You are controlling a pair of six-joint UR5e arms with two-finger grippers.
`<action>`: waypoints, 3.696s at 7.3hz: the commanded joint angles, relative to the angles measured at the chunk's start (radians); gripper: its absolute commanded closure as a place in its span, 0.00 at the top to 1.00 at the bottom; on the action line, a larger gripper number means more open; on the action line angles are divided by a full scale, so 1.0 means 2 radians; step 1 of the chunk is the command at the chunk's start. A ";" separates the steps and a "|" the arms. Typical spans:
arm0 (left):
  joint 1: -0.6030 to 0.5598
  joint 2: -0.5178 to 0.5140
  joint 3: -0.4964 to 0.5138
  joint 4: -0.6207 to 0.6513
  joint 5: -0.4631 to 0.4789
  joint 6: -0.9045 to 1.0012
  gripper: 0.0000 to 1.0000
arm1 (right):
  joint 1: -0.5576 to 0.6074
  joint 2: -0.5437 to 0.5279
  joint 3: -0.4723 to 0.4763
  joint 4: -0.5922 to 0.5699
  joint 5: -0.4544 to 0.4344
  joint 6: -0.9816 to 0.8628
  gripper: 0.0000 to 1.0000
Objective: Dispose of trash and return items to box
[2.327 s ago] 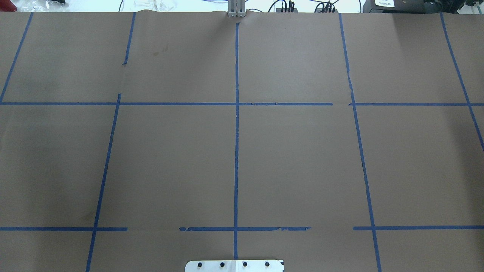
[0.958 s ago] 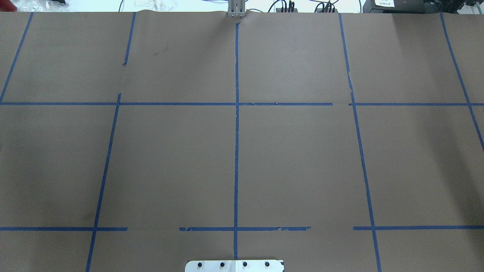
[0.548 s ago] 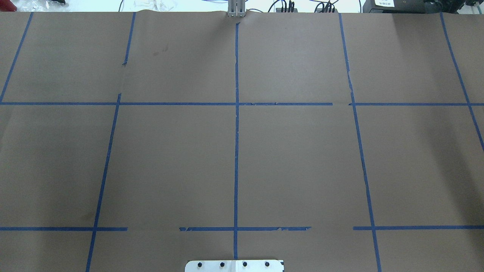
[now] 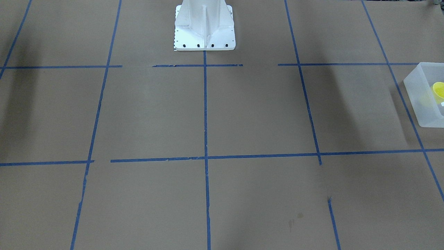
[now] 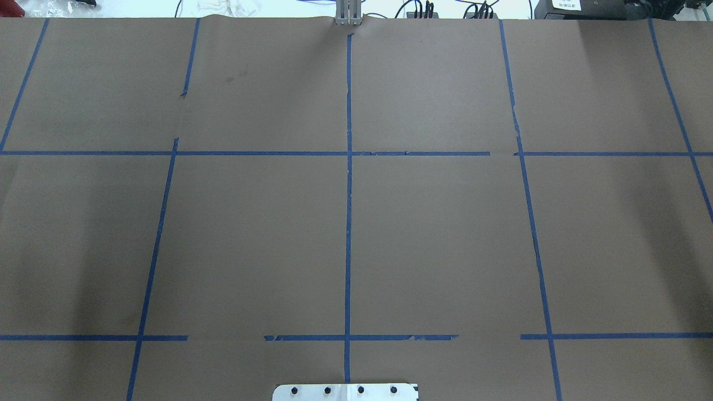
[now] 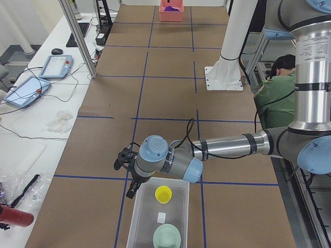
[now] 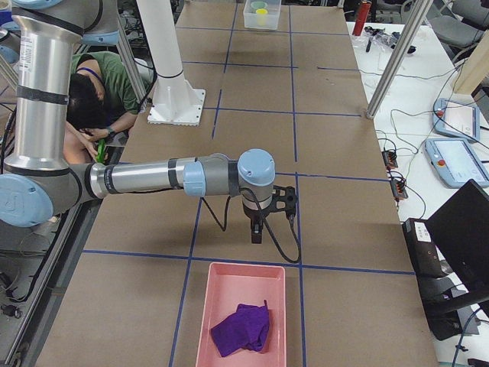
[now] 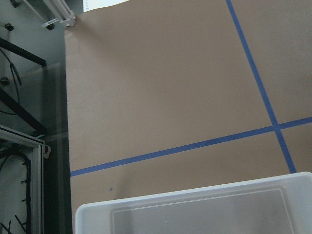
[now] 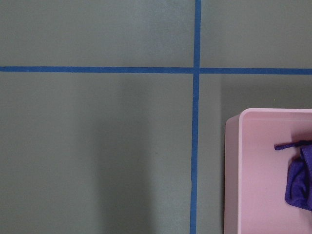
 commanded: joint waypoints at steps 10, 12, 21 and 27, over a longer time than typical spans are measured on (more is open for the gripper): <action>-0.002 -0.011 -0.071 0.285 -0.023 0.062 1.00 | 0.000 0.100 -0.135 0.060 0.022 0.031 1.00; -0.009 -0.011 -0.072 0.285 -0.023 0.062 1.00 | 0.001 0.092 -0.134 0.064 0.022 0.033 1.00; -0.015 -0.019 -0.069 0.313 -0.024 0.058 1.00 | 0.001 0.029 -0.071 0.064 0.021 0.033 1.00; -0.031 -0.027 -0.063 0.262 -0.024 0.057 1.00 | 0.001 0.036 -0.070 0.065 0.019 0.032 1.00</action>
